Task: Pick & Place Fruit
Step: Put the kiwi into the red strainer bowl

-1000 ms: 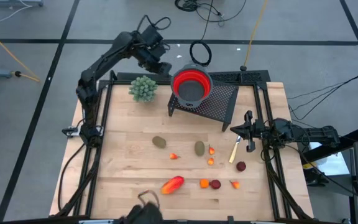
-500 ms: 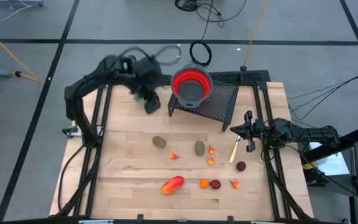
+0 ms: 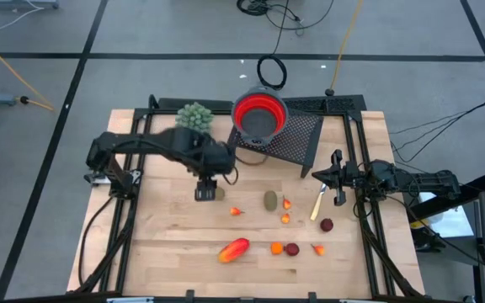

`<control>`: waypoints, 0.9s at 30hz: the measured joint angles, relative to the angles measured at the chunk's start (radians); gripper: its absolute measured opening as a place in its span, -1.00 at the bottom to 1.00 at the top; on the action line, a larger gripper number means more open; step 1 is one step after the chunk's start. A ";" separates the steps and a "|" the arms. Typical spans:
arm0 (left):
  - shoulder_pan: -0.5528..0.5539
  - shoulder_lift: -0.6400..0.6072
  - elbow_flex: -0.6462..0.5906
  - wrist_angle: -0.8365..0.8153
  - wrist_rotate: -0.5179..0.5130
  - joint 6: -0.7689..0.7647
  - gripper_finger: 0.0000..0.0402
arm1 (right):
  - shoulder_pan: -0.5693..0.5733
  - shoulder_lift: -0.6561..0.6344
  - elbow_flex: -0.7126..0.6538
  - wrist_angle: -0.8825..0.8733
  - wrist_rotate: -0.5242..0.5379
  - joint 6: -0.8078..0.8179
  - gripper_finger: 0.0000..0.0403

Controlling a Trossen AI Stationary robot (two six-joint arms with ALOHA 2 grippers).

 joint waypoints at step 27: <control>-0.023 0.000 -0.634 0.567 -0.089 0.187 0.16 | 0.000 0.000 0.000 0.000 0.000 0.000 -1.00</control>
